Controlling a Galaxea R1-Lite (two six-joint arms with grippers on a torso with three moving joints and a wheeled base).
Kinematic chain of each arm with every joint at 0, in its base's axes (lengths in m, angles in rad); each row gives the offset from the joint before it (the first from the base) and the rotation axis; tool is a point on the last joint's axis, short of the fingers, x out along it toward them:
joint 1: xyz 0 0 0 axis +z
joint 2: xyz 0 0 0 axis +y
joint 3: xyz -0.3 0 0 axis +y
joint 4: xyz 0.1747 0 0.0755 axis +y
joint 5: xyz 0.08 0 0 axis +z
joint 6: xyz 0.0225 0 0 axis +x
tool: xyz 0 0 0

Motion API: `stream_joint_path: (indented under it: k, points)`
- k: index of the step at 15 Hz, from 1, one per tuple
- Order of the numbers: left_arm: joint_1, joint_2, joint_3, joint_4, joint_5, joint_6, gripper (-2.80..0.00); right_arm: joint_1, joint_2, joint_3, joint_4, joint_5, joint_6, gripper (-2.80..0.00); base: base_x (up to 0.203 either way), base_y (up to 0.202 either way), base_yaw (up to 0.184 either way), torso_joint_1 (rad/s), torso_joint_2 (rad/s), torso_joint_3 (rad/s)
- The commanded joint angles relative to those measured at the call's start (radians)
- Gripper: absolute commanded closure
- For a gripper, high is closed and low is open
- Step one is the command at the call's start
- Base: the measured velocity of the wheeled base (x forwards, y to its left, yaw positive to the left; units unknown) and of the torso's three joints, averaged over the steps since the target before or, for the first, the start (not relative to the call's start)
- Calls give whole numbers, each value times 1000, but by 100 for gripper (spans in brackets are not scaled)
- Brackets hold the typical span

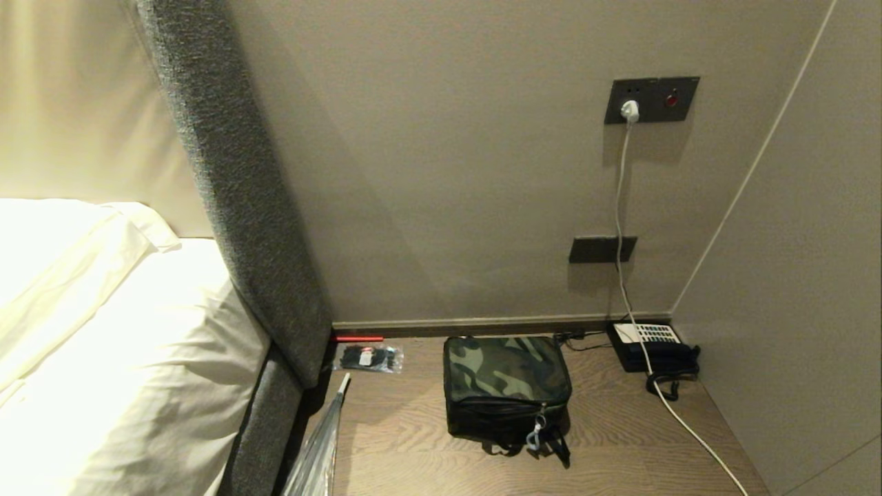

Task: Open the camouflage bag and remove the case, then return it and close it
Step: Open the top of the storage box

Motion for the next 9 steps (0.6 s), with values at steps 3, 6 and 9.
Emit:
stream_joint_path:
  k: [3, 6, 9]
  points:
    - [1, -2, 0, 0, 1, 0, 0, 0, -29, 9, -2, -3, 6, 0, 0, 0, 0, 0, 0, 0]
    - [1, -2, 0, 0, 1, 0, 0, 0, -29, 9, -2, -3, 6, 0, 0, 0, 0, 0, 0, 0]
    - [1, -2, 0, 0, 1, 0, 0, 0, -29, 9, -2, -3, 6, 0, 0, 0, 0, 0, 0, 0]
